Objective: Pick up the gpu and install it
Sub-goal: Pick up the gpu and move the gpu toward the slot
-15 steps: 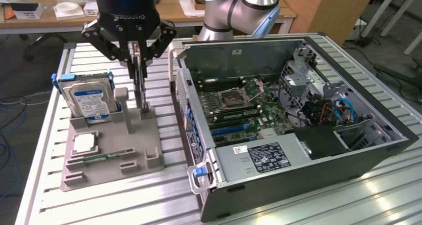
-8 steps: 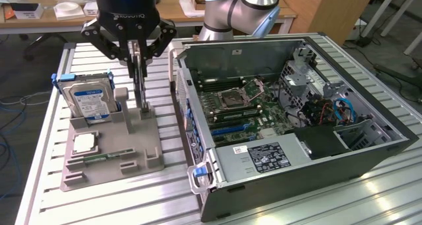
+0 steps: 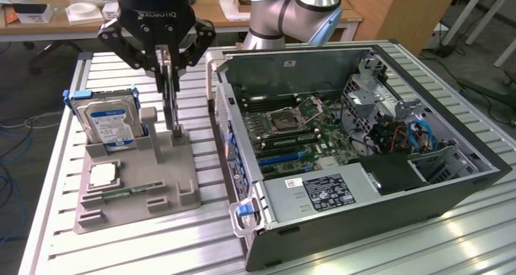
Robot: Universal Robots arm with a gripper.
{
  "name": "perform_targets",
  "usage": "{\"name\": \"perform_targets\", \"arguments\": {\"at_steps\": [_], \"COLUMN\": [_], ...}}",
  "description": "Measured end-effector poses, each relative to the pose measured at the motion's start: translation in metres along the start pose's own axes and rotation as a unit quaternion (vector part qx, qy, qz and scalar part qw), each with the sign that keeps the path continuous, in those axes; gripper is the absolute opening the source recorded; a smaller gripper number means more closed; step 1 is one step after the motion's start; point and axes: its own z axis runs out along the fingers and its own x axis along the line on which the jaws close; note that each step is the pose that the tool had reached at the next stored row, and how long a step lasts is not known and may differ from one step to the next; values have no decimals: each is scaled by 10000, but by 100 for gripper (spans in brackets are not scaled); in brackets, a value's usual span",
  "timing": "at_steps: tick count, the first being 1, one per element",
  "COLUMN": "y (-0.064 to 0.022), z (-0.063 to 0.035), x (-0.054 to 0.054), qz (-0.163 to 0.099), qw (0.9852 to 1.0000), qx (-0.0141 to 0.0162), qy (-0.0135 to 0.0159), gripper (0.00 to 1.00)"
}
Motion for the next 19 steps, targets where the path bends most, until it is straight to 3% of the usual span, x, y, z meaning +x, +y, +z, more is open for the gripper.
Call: {"name": "perform_targets", "arguments": {"at_steps": [3, 5, 19], "y": [0, 0, 2], "z": [-19, -28, -29], "x": [0, 0, -37], "qz": [0, 0, 1], "qw": [10000, 10000, 10000], "qx": [69, 97, 100], "qy": [-1, -2, -2], "gripper": [26, 26, 26]}}
